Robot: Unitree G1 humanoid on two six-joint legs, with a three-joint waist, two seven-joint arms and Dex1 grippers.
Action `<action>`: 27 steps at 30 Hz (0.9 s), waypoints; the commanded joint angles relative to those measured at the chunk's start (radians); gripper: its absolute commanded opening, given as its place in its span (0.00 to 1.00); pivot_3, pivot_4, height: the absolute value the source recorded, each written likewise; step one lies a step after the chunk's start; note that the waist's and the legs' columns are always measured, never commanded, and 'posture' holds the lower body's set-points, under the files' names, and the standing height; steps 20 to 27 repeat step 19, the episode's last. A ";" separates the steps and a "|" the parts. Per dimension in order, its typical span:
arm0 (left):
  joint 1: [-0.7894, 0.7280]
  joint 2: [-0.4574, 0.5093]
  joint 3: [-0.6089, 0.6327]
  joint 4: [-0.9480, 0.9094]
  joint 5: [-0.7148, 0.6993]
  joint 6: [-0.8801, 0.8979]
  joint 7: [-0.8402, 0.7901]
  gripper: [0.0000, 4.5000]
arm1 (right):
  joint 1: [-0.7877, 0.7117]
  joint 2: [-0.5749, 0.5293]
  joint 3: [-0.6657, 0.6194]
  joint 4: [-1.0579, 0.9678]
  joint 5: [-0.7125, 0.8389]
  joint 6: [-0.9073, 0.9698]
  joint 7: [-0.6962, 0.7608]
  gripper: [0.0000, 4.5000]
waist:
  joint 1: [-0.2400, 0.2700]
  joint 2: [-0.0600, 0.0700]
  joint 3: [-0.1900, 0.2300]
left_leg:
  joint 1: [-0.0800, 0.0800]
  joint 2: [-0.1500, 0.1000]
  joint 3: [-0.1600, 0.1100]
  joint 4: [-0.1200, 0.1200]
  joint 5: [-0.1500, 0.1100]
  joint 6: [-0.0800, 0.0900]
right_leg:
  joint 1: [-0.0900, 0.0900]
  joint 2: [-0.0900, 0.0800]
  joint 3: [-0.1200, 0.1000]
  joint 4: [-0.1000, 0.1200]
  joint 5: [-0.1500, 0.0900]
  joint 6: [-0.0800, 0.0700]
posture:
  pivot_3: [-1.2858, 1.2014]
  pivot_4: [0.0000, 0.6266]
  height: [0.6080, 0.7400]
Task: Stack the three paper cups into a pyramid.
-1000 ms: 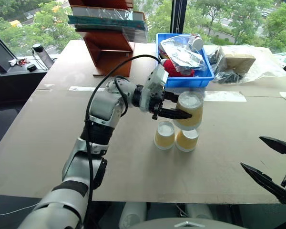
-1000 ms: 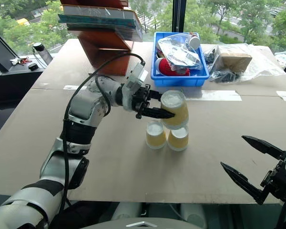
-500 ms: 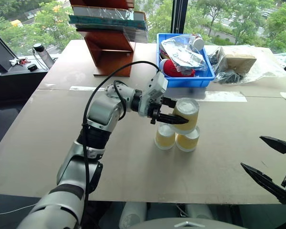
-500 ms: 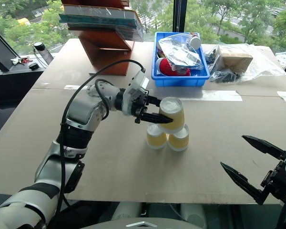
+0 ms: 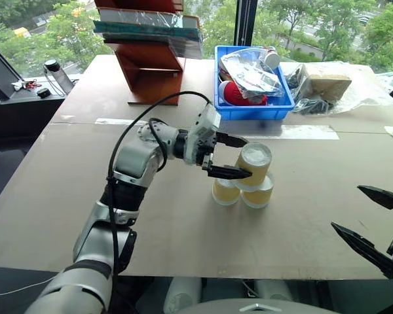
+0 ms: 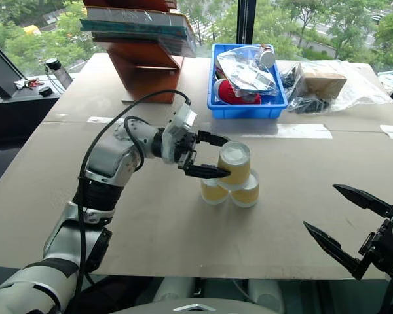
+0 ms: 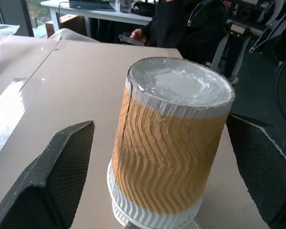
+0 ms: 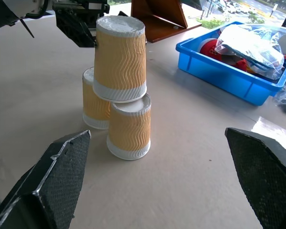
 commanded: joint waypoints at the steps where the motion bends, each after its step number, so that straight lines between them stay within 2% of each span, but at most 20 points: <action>1: 0.041 0.064 0.086 -0.082 -0.084 0.076 0.008 1.00 | -0.016 -0.020 -0.001 0.011 -0.003 -0.014 0.018 1.00 | -0.002 0.001 0.000 | 0.000 0.000 0.000 0.000 0.000 0.000 | 0.000 0.000 0.000 0.000 0.000 0.000 | 0.52 0.24 1.00; 5: 0.190 0.156 0.198 -0.131 -0.155 0.121 0.018 1.00 | -0.046 -0.040 0.006 0.078 -0.011 -0.020 0.056 1.00 | -0.004 0.001 0.000 | 0.001 0.001 0.000 0.000 0.000 0.000 | 0.000 0.000 0.001 0.000 0.000 0.000 | 0.52 0.24 1.00; 8: 0.369 0.210 0.278 -0.159 -0.137 0.078 0.059 1.00 | -0.026 -0.020 -0.006 0.160 -0.039 -0.042 0.109 1.00 | -0.004 0.002 0.000 | 0.001 0.001 0.000 -0.001 0.000 0.000 | 0.000 -0.001 0.001 0.000 0.000 0.000 | 0.52 0.24 1.00; 15: 0.667 0.245 0.380 -0.226 -0.095 -0.035 0.147 1.00 | 0.031 0.026 -0.039 0.327 -0.074 -0.089 0.196 1.00 | 0.011 0.002 0.000 | 0.000 0.002 0.000 -0.001 0.000 0.000 | 0.000 -0.005 0.001 -0.003 -0.002 -0.004 | 0.52 0.24 1.00; 19: 0.723 0.247 0.399 -0.210 -0.089 -0.067 0.169 1.00 | 0.011 0.012 -0.017 0.366 -0.088 -0.093 0.206 1.00 | 0.008 0.002 0.000 | 0.000 0.002 0.001 -0.001 0.000 0.000 | 0.000 -0.006 0.003 -0.002 -0.002 -0.004 | 0.52 0.24 1.00; 27: 0.723 0.247 0.399 -0.210 -0.089 -0.067 0.169 1.00 | 0.011 0.012 -0.017 0.366 -0.088 -0.093 0.206 1.00 | 0.008 0.002 0.000 | 0.000 0.002 0.001 -0.001 0.000 0.000 | 0.000 -0.006 0.003 -0.002 -0.002 -0.004 | 0.52 0.24 1.00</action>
